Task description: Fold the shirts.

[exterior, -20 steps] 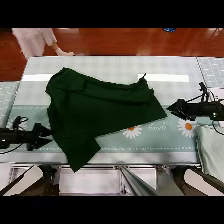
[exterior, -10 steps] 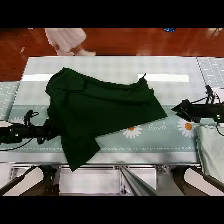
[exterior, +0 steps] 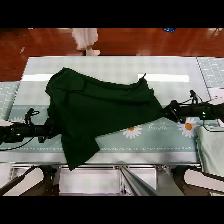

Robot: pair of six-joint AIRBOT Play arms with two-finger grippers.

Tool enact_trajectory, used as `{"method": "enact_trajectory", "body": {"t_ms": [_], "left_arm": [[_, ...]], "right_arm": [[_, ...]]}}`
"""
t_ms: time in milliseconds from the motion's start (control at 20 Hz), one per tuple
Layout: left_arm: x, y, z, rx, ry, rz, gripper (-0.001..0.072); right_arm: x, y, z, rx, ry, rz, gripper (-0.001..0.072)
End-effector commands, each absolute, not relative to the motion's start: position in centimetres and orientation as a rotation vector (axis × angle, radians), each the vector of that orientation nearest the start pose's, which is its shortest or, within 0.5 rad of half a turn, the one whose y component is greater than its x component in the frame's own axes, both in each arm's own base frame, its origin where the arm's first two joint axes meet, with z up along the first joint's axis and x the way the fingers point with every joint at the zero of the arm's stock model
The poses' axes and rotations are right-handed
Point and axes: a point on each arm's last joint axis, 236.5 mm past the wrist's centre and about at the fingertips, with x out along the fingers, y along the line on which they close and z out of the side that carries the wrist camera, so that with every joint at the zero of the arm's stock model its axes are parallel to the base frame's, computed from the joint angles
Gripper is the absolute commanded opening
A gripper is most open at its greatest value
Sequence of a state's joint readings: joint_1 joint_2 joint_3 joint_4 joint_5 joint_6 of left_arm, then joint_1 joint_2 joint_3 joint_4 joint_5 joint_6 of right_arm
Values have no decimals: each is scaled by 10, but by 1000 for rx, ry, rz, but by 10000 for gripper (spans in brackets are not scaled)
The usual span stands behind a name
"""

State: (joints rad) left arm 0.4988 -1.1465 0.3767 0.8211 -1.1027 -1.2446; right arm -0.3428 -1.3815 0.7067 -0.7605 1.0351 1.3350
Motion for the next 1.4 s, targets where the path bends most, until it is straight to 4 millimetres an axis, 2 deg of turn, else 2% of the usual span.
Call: {"method": "enact_trajectory", "body": {"t_ms": [0,100,150,200,250,300,350,400,450,550,600,700,800,850,900,1000,1150,1350], "left_arm": [[221,-50,-113,-1035,1450,-73,18],[230,-51,-106,-1052,1416,-93,17],[240,-51,-97,-1064,1383,-109,18],[254,-50,-80,-1063,1335,-144,18],[272,-47,-58,-1050,1272,-181,18],[294,-43,-24,-1026,1180,-227,18],[317,-38,16,-990,1069,-268,17],[340,-31,69,-933,926,-306,17],[358,-24,122,-873,792,-327,17],[372,-13,234,-744,545,-333,17],[373,-9,287,-685,432,-329,17],[362,-12,373,-599,261,-345,17],[341,-23,434,-499,139,-373,17],[327,-31,461,-448,83,-387,17],[315,-37,480,-400,42,-388,17],[285,-45,506,-284,-18,-352,17],[238,-48,516,-113,-55,-224,17],[167,-48,530,36,-149,-61,17]], "right_arm": [[344,63,-110,938,1384,125,331],[358,80,-103,883,1380,188,89],[366,88,-91,836,1361,244,26],[376,94,-73,807,1341,295,26],[389,96,-45,771,1299,347,26],[406,93,-10,729,1227,386,26],[426,88,38,680,1114,413,26],[443,80,91,636,991,421,26],[455,72,152,579,850,429,26],[458,58,265,441,598,409,26],[451,51,314,378,496,385,26],[425,44,390,294,343,344,26],[388,45,445,207,223,328,26],[366,43,467,168,171,303,26],[343,41,482,136,132,272,26],[299,32,498,82,94,192,26],[247,28,495,36,120,131,26],[212,22,474,33,188,75,26]]}}
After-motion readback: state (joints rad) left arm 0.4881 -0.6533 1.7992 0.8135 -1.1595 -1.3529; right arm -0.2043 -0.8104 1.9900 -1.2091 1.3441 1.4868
